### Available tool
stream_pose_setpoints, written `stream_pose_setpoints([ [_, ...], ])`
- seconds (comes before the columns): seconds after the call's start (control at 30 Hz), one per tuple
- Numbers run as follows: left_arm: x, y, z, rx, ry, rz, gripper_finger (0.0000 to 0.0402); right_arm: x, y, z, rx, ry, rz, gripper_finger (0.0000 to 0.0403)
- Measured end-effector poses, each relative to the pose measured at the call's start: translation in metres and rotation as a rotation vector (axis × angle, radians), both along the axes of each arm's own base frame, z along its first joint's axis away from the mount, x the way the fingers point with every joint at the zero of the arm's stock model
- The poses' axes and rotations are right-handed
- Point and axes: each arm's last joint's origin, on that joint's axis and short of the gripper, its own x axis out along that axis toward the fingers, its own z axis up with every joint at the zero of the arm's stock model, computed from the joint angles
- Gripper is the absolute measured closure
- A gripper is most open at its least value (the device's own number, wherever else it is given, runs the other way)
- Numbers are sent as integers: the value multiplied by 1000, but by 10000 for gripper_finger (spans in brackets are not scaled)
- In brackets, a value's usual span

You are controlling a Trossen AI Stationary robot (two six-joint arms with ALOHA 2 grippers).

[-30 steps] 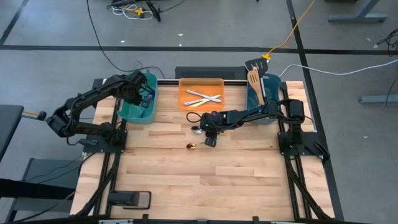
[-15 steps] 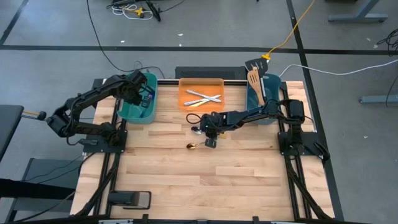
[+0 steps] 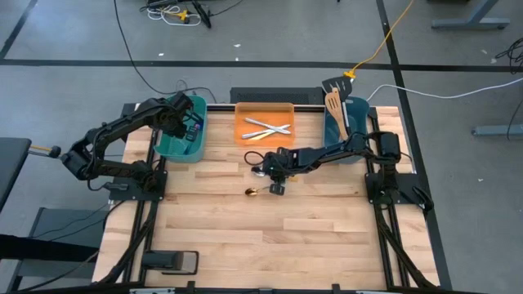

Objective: Pick & Place Kitchen Items
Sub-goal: Put the orange spoon into the green bin

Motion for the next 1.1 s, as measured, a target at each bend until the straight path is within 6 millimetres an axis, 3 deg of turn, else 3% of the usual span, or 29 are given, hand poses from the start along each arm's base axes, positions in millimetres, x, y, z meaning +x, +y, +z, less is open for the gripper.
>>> stream_pose_setpoints([
  [0.4, 0, 0, 0, 0, 0, 0, 344, -4, 3, 29, -17, -77, 8, 358],
  [0.8, -1, -1, 0, -6, 21, -62, 344, -12, 5, 75, -13, -220, 2, 358],
  [1.1, -8, -11, 27, 159, -106, -119, 344, -20, 15, 107, -10, -324, 18, 358],
])
